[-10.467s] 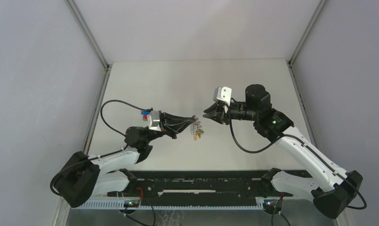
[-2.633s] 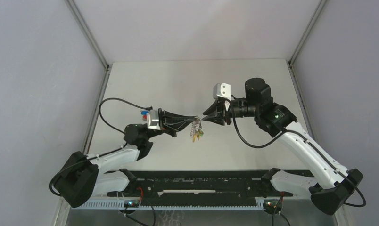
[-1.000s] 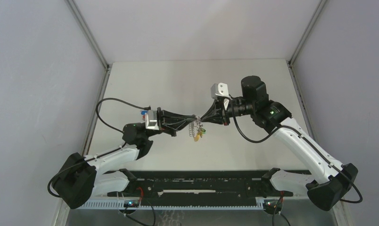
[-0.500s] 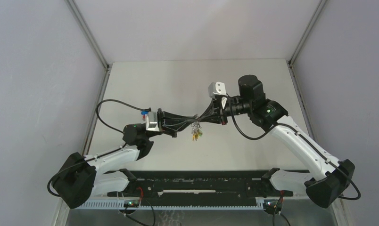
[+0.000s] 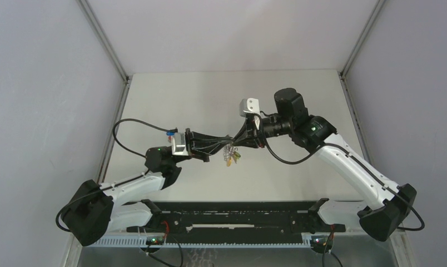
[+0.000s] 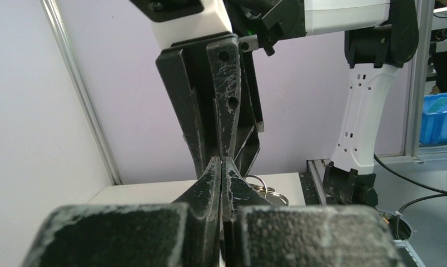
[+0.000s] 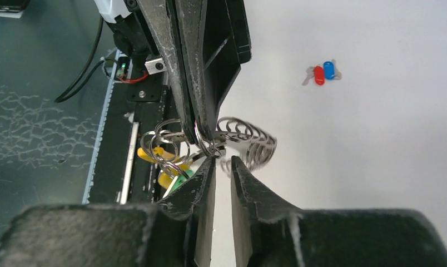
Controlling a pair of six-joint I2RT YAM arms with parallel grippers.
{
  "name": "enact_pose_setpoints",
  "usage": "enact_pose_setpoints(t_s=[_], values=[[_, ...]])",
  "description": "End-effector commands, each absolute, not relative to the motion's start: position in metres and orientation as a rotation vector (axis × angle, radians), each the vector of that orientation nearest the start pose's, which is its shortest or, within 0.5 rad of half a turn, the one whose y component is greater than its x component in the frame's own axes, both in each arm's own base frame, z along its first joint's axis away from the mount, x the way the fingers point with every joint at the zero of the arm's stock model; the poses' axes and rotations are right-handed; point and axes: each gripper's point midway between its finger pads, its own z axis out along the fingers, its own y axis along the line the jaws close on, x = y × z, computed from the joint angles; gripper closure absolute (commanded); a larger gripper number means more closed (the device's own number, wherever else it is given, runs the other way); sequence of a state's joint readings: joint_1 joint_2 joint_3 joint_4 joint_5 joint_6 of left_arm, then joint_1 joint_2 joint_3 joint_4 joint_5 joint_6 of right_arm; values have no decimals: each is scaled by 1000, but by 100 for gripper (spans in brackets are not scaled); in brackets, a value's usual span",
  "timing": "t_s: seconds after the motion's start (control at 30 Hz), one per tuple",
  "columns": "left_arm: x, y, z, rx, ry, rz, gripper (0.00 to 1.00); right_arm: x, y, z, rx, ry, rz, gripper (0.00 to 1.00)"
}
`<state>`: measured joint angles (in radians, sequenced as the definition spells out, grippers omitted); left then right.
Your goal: Put the keys on the keyring
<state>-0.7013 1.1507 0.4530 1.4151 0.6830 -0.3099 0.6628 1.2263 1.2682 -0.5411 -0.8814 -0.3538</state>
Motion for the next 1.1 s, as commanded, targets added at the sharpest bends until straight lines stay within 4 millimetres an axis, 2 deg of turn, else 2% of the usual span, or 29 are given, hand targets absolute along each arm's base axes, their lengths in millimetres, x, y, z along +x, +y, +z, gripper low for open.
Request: enact_pose_setpoints(t_s=[0.0,0.13,0.23,0.73,1.07], values=[[161,-292,370,816,629,-1162,100,179,285,332,-1425,1354,983,83],[160,-292,370,817,630,-1166,100,173,274,339,-1420,1299,943,80],[159,-292,371,825,625,-1174,100,166,273,348,-1421,1202,925,78],[155,-295,372,847,619,-1199,100,177,296,347,-1447,1129,908,76],[154,-296,372,849,621,-1205,100,172,300,343,-1473,1119,941,83]])
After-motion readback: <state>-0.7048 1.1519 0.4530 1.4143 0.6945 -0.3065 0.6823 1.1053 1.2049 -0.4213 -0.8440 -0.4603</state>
